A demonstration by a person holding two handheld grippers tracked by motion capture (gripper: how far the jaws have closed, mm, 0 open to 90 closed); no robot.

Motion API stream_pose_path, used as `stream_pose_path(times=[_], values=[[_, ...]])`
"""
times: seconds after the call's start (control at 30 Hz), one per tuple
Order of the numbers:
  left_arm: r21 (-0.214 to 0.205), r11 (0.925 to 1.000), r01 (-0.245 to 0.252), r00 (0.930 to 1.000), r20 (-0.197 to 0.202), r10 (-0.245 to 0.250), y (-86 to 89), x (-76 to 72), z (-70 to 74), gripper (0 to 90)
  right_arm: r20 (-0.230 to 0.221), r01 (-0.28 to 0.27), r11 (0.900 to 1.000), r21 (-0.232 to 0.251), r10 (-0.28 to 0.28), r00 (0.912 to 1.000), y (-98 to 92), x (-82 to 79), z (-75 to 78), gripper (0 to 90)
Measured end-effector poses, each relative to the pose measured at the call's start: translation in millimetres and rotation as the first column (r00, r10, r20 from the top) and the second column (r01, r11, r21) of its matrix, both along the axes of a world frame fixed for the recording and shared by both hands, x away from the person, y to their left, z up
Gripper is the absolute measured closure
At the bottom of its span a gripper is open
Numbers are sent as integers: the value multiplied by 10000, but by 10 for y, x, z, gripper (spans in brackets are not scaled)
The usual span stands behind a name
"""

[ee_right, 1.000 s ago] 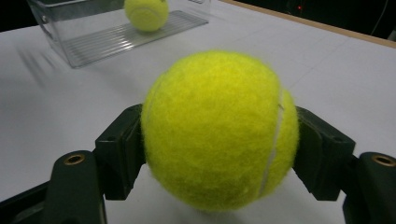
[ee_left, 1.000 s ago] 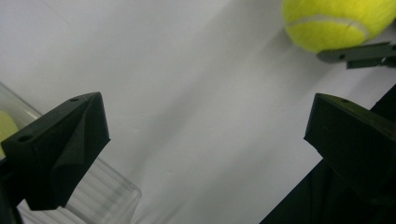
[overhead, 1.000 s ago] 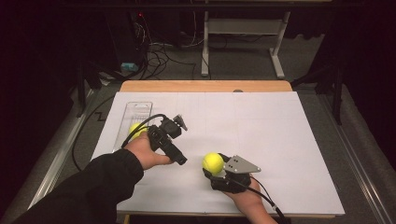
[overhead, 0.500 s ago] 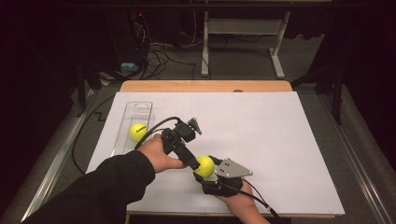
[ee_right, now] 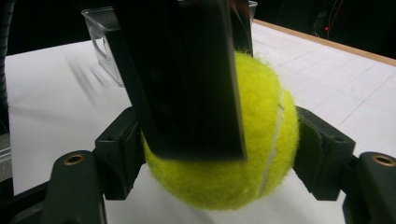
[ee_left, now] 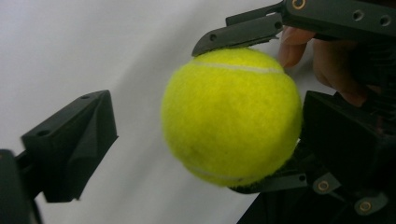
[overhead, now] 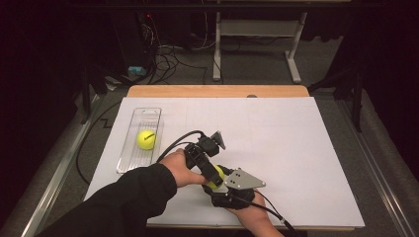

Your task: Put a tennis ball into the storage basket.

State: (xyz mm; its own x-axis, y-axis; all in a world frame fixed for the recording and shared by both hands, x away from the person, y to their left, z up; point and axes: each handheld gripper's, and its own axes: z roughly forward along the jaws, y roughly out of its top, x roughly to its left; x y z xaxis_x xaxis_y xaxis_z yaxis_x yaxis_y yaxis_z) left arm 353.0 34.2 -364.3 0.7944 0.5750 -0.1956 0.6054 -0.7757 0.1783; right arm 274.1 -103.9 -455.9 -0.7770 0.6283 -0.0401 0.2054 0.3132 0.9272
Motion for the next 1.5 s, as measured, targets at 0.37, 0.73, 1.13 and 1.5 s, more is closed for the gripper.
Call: stream_pose_path(times=[0.37, 0.73, 1.13, 1.5], values=[[-155, 9996, 218, 9988, -430, -225, -23, 7, -55, 250, 42, 96, 9999, 112, -97, 9999, 14, 11, -2, 278], [-126, 9998, 183, 9993, -320, -187, -32, 4, -22, 267, 210, 29, 9998, 196, -33, 9998, 0, 30, -2, 268], [-83, 10000, -54, 9999, -89, 53, 30, 49, 40, 268, -85, 51, 9996, 271, -48, 10000, -12, 61, -20, 8], [104, 9969, -783, 9969, 4, 783, 315, 195, 101, 268, -158, 401, 9990, 173, -398, 9991, -222, 106, -20, 0]])
